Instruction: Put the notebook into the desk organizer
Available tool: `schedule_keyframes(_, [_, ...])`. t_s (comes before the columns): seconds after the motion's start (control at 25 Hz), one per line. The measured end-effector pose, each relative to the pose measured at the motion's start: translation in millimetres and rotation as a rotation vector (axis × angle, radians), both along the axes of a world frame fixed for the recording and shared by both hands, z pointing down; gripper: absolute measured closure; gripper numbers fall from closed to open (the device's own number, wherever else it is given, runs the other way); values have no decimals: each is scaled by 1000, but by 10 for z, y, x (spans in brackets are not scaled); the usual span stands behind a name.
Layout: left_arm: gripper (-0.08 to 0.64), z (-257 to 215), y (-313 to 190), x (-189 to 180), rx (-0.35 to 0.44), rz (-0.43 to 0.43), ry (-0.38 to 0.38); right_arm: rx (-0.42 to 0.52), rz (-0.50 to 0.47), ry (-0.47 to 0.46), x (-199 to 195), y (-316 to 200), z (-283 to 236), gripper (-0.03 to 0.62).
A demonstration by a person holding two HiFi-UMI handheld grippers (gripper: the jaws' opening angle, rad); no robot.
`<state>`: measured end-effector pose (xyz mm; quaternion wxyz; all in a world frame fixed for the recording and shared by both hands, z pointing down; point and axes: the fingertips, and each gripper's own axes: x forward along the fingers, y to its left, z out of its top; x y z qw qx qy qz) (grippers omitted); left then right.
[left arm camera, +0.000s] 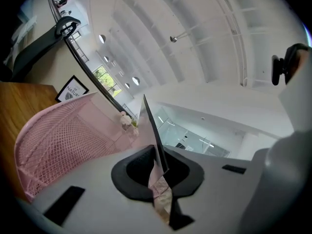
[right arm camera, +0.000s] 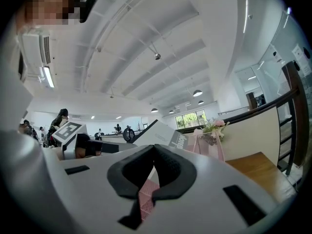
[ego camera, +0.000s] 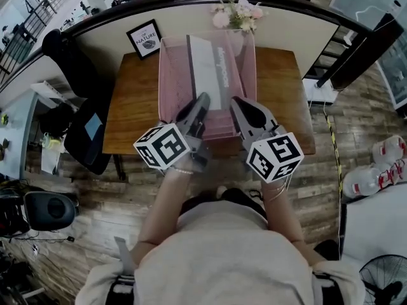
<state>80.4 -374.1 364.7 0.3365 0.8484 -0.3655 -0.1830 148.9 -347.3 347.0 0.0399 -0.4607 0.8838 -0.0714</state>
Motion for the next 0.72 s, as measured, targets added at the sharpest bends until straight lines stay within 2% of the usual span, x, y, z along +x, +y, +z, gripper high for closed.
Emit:
schedule_keyframes(0.16, [526,67,-70,-23,-44,-15,-20,-7,-10,8,5,-14,37,580])
schedule_keyframes(0.28, [503,125,-116,-43,-80,-28,-81,-6,-19,8,-11,-13,25,580])
schedule_keyframes(0.48, [417,141,-135,-21,-80,-30,-135,4,-34,6,-54,-23,-12,580])
schedule_keyframes(0.6, [291,151,-122,6,-71,-24,-162,0,-32,2,-51,-26,5,580])
schedule_keyframes(0.72, [267,160,-113,-4,-71,-28,-169,-7,-37,6,-78,-32,27,580])
